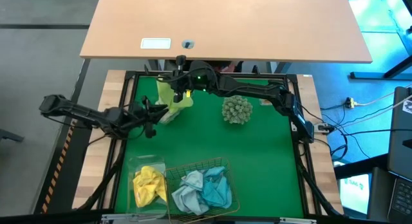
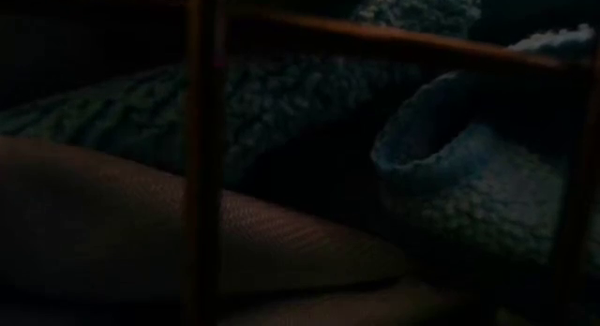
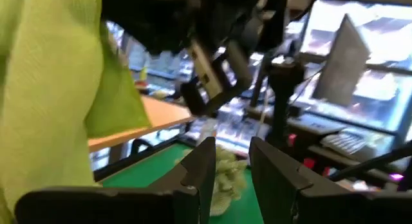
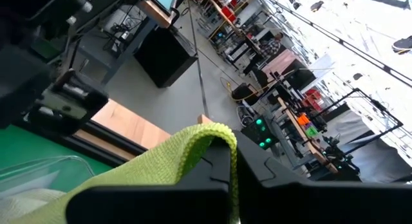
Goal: Sort microfiber towel by color & place in baskets
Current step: Put the yellow green microfiber towel into the transparent bin
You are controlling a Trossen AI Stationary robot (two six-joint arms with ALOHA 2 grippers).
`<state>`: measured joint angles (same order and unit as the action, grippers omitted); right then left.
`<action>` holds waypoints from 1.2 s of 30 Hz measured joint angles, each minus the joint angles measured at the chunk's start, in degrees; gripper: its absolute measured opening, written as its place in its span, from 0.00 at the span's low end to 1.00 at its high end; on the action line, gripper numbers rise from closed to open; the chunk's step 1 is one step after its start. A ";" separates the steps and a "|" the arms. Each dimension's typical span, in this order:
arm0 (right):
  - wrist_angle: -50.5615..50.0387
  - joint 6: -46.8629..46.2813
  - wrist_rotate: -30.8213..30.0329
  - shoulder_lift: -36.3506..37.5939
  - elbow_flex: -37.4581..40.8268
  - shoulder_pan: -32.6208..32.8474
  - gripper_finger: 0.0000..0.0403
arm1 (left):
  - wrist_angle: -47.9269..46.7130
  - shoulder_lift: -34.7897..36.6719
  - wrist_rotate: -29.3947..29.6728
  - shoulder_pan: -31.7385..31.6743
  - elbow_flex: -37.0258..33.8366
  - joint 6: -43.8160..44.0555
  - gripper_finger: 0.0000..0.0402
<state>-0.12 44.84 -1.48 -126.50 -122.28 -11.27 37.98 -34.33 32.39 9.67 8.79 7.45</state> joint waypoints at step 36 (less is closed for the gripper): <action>-2.98 0.57 1.97 0.02 0.00 2.25 0.00 | -13.14 -18.47 19.19 -23.49 2.48 16.01 0.14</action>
<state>-3.10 45.41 0.50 -126.48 -122.28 -9.02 24.84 -52.80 51.58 -13.82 11.27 23.46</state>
